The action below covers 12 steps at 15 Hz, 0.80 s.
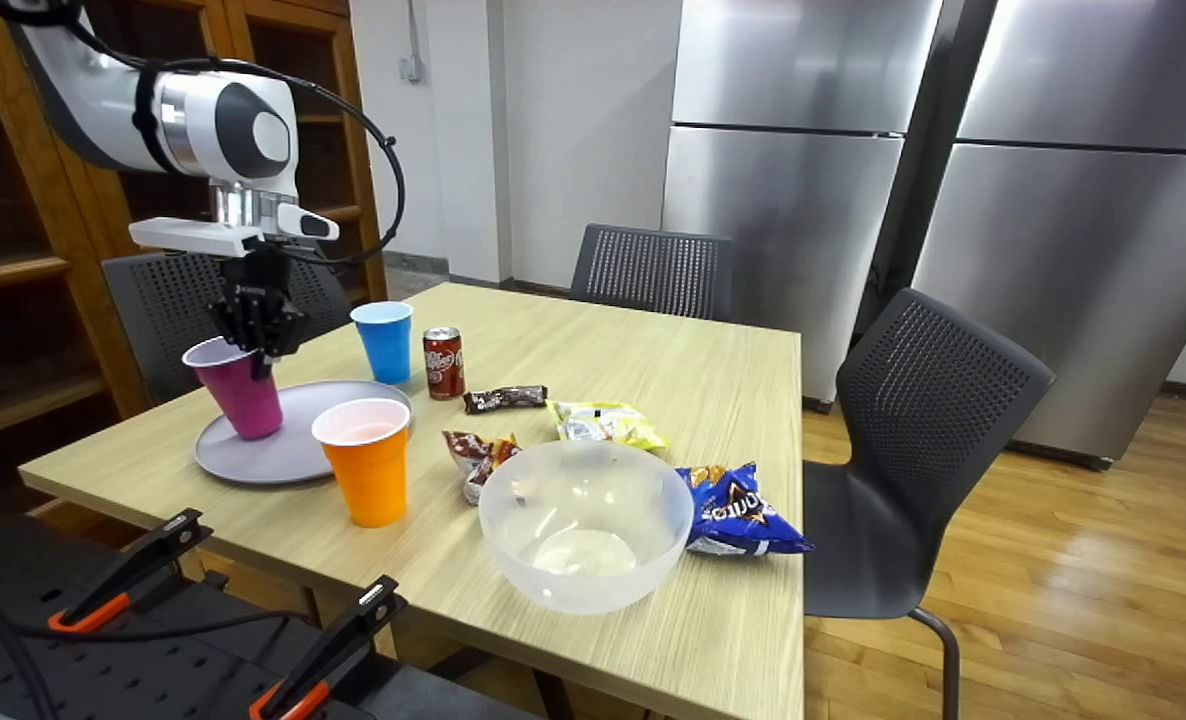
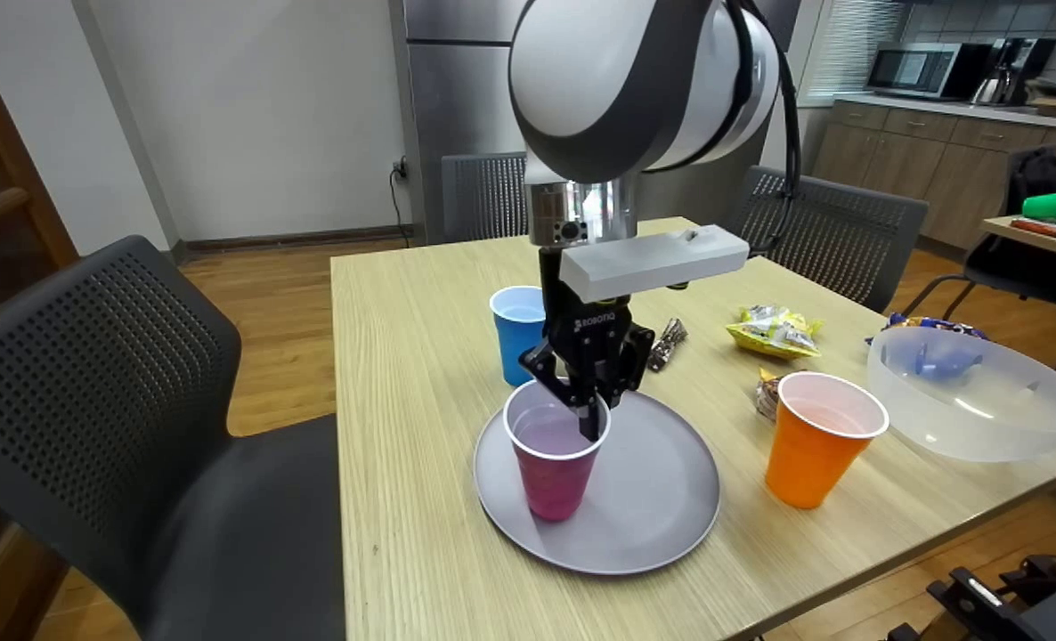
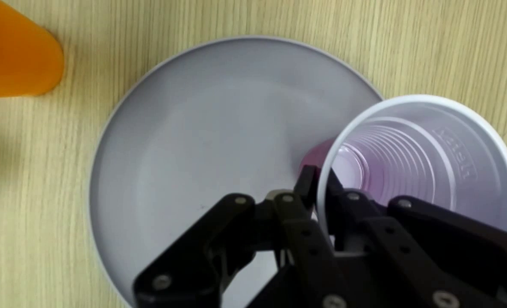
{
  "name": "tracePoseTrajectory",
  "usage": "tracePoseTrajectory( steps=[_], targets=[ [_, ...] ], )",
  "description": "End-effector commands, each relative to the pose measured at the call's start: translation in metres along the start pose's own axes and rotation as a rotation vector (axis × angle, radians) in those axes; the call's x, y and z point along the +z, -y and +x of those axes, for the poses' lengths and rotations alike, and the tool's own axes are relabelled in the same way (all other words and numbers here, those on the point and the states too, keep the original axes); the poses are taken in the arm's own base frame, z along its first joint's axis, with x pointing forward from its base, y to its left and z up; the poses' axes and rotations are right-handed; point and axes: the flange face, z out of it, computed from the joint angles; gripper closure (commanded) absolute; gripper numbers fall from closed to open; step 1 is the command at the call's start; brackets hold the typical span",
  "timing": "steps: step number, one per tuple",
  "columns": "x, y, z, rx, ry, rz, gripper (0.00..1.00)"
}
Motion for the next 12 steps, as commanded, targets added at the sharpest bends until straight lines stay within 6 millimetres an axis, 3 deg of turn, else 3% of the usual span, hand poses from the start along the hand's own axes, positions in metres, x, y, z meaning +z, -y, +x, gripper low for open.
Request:
tracePoseTrajectory(
  steps=[1,3,4,5,7,12],
  targets=[
    [-0.001,0.012,0.011,0.026,0.052,0.016,0.98],
    [-0.002,0.013,0.014,0.029,0.070,0.025,0.98],
    [-0.002,0.013,0.015,0.035,0.075,0.027,0.91],
    [-0.004,0.013,0.015,0.036,0.079,0.031,0.67],
    [-0.010,0.012,0.015,0.040,0.081,0.032,0.64],
    [-0.023,0.009,0.014,0.044,0.060,0.031,0.27]
  ],
)
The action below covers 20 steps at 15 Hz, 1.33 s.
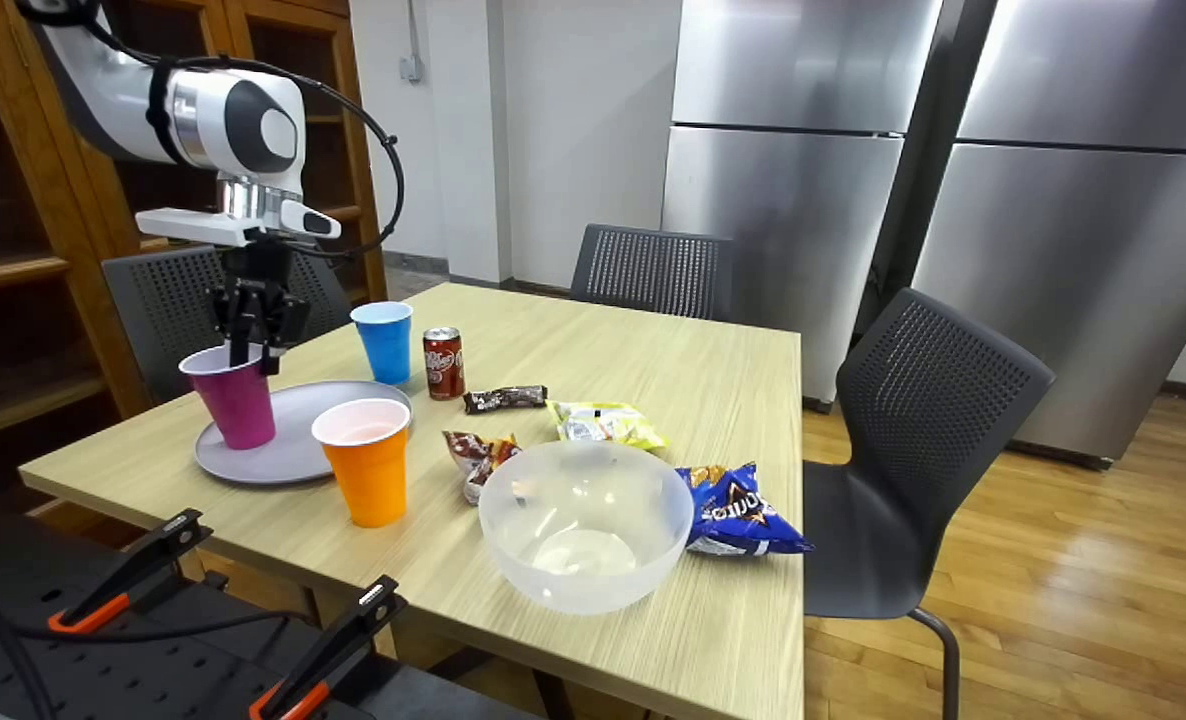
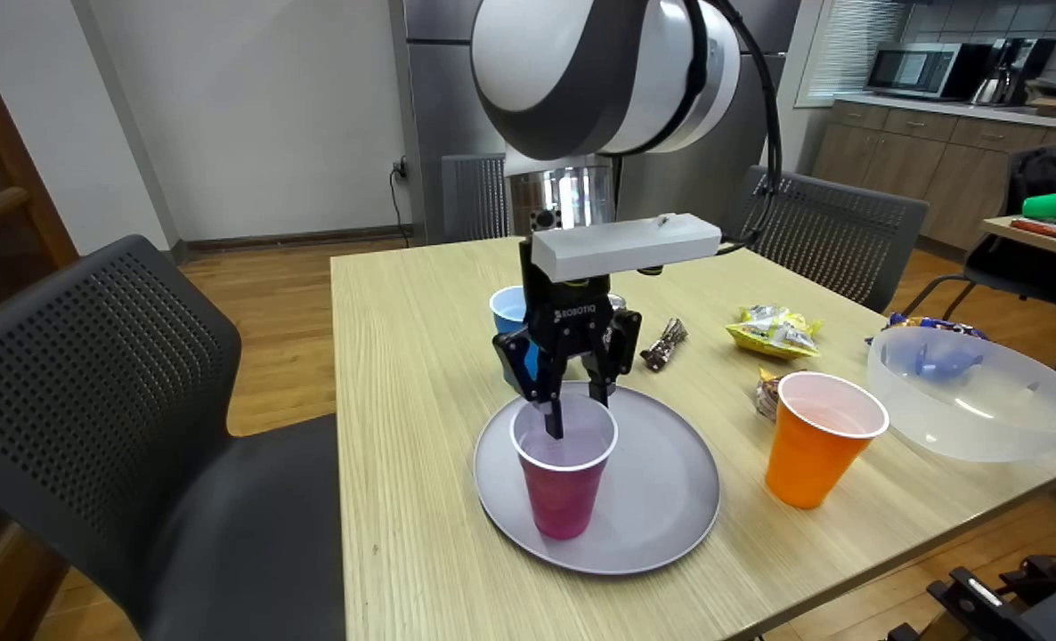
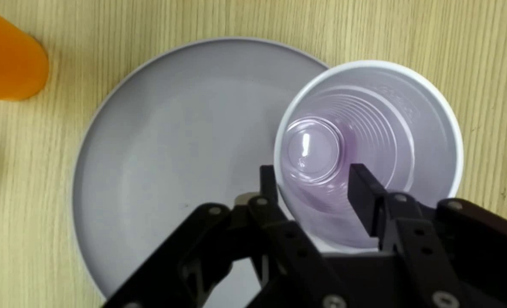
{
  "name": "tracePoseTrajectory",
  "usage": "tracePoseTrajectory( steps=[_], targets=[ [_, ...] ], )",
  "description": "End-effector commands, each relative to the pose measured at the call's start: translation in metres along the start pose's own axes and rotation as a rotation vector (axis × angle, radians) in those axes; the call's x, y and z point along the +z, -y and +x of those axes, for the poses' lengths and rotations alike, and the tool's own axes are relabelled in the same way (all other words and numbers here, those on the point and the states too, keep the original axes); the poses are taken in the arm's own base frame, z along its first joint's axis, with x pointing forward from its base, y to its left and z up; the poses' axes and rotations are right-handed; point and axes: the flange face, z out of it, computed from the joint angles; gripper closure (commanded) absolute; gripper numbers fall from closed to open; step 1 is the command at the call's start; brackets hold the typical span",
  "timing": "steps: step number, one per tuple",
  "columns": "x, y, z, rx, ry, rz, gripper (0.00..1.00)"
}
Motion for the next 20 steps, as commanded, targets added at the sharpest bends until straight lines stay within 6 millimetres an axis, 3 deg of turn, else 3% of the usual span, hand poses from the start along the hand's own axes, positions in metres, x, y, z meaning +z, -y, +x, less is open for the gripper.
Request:
tracePoseTrajectory(
  steps=[1,4,12,20],
  targets=[
    [-0.020,-0.001,-0.003,0.025,0.001,0.012,0.20],
    [-0.032,-0.004,-0.006,0.032,-0.022,0.019,0.01],
    [-0.073,-0.024,0.003,0.127,-0.107,0.065,0.00],
    [-0.085,-0.037,0.017,0.356,-0.185,0.146,0.00]
  ],
)
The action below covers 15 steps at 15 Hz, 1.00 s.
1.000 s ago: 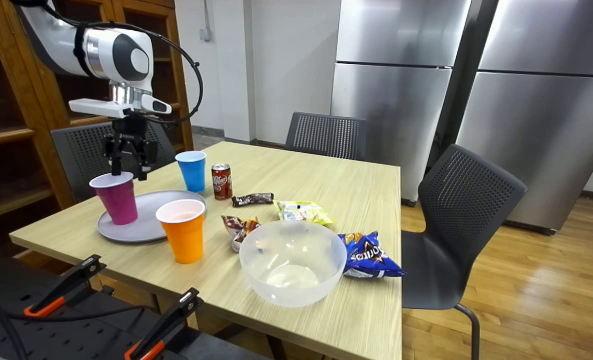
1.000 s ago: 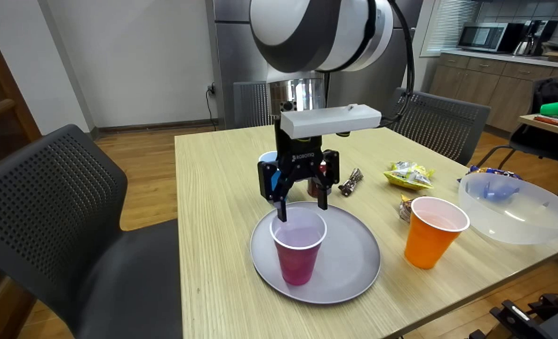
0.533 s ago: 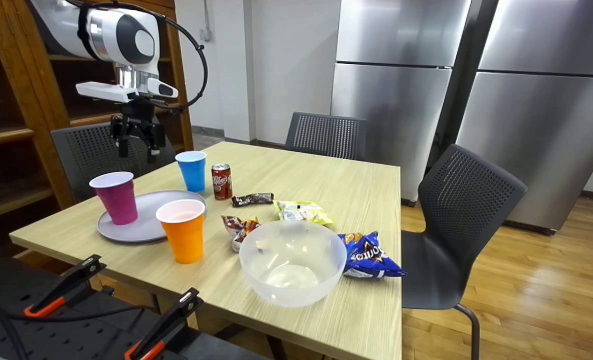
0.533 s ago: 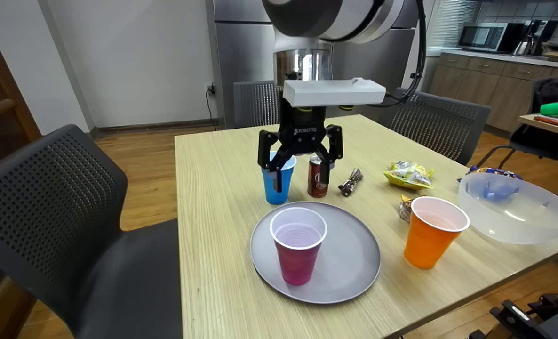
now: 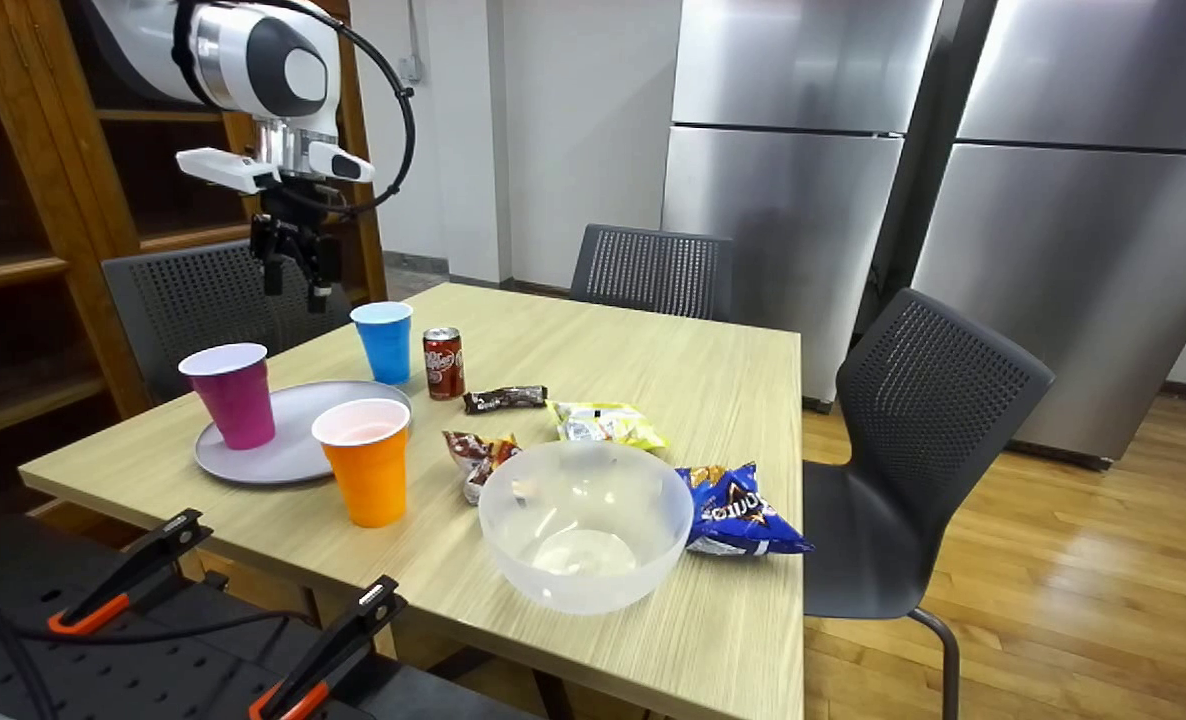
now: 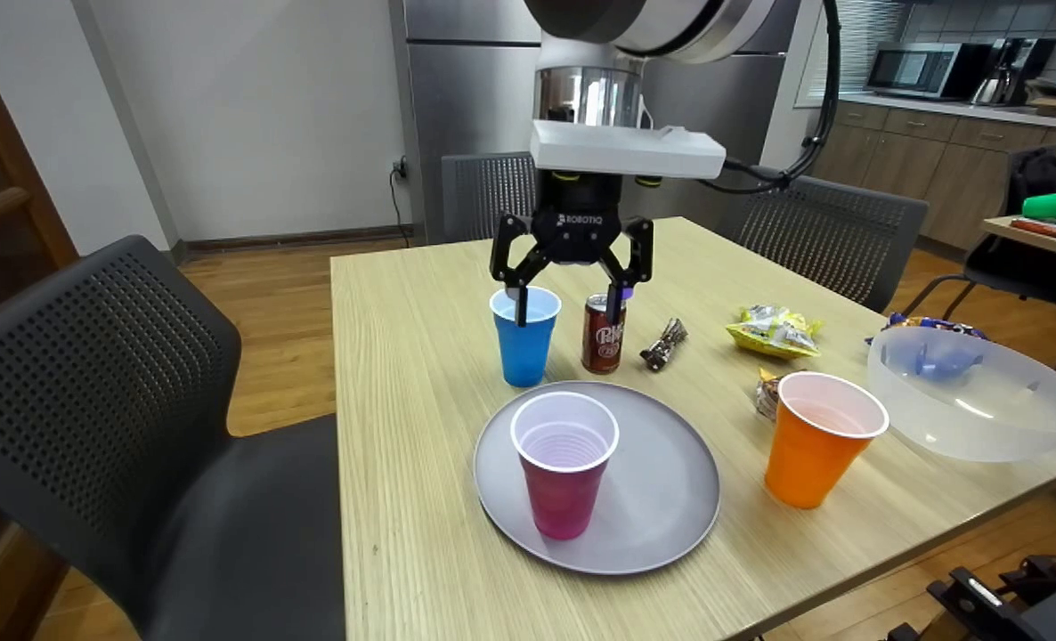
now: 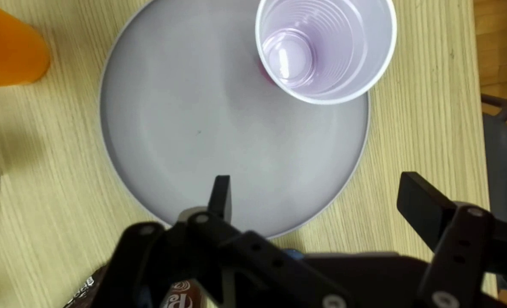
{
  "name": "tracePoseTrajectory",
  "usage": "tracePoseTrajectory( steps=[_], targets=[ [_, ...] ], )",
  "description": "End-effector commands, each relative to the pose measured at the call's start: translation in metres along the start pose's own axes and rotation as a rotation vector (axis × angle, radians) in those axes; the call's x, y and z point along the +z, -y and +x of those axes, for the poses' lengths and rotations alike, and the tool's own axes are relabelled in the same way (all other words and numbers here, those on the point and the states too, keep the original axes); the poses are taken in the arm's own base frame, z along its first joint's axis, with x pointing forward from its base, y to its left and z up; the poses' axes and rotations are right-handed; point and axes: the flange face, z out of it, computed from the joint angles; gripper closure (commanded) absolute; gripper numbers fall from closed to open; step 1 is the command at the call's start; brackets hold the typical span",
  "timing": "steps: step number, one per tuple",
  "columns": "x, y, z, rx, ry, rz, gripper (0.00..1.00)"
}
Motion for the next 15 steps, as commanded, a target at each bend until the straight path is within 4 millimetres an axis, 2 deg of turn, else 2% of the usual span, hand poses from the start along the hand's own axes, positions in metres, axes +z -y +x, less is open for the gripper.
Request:
tracePoseTrajectory(
  steps=[1,6,15],
  targets=[
    [-0.010,-0.001,0.008,0.141,-0.055,0.044,0.00],
    [-0.009,-0.009,0.022,0.300,-0.107,0.076,0.00],
    [0.011,-0.020,0.051,0.539,-0.134,0.083,0.00]
  ],
)
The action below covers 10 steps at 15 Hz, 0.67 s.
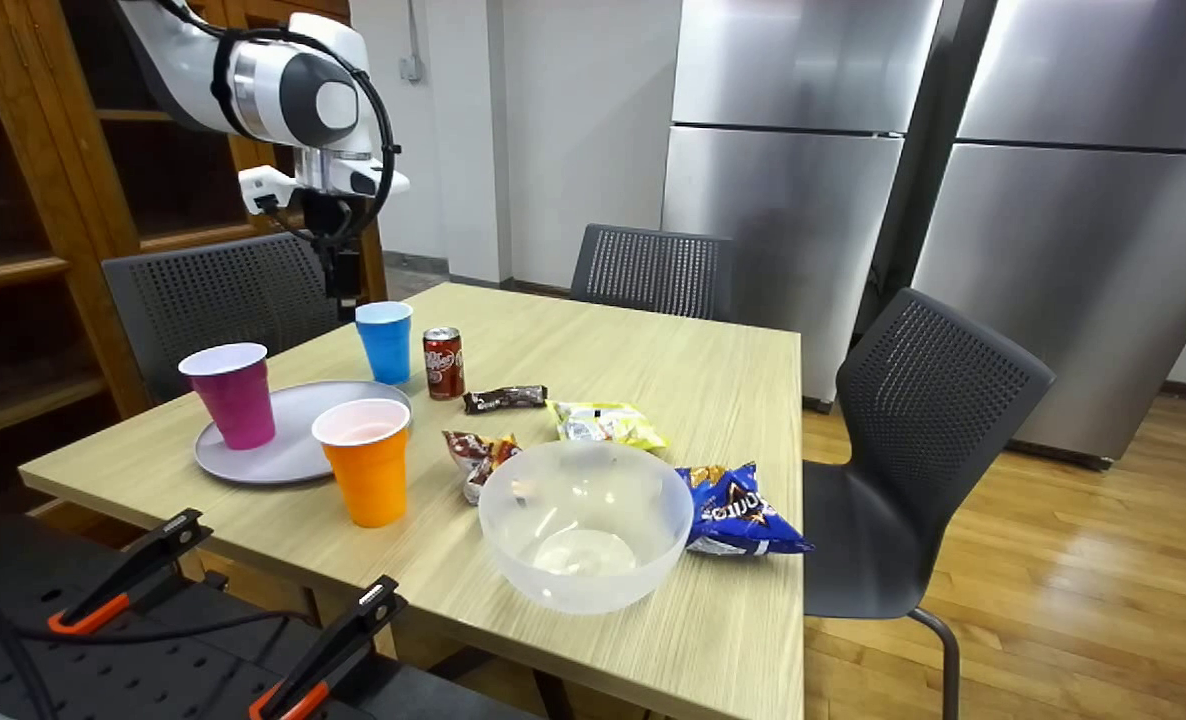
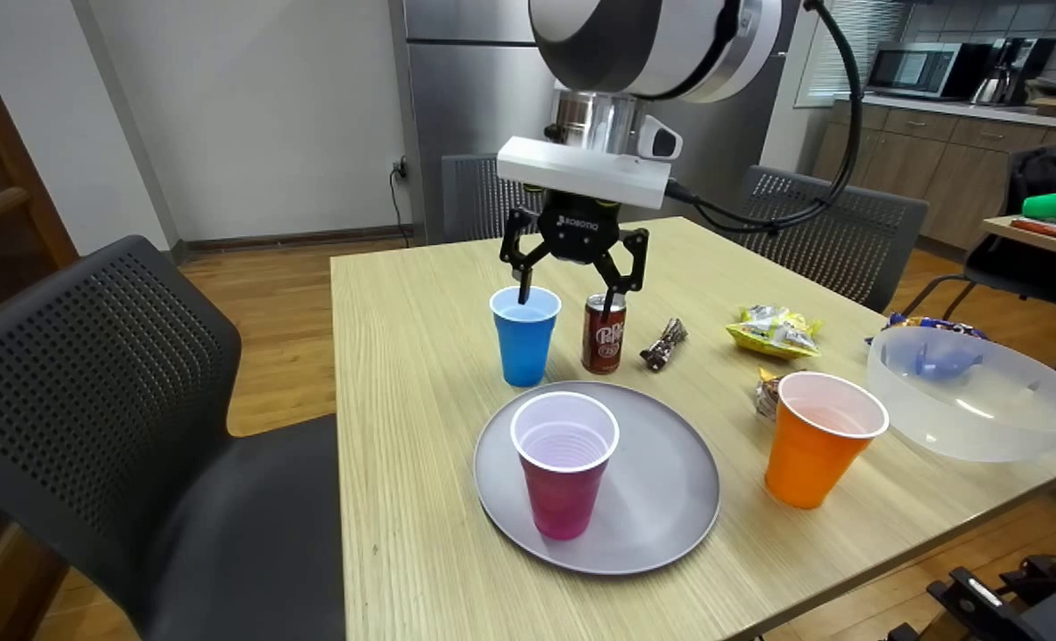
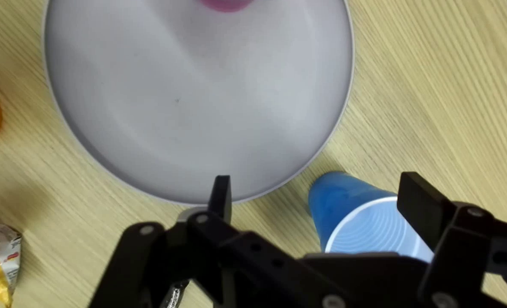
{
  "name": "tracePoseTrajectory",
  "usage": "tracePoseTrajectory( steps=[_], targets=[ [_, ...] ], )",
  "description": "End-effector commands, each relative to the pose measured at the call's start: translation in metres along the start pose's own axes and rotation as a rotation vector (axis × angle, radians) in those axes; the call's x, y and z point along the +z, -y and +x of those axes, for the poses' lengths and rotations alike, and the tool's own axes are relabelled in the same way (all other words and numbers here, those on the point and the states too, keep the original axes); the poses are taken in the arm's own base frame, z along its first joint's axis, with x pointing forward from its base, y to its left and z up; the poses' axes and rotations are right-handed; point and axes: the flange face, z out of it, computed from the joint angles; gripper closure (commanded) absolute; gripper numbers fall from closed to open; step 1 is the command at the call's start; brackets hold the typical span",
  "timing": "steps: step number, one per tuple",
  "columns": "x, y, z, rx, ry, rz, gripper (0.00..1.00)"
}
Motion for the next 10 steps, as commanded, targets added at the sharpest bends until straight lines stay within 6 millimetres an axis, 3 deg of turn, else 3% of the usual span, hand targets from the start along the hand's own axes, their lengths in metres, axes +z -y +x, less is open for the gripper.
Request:
tracePoseTrajectory(
  steps=[1,10],
  targets=[
    [0.004,0.009,0.014,0.098,-0.020,0.012,0.00],
    [0.020,0.017,0.041,0.224,-0.028,0.010,0.00]
  ],
)
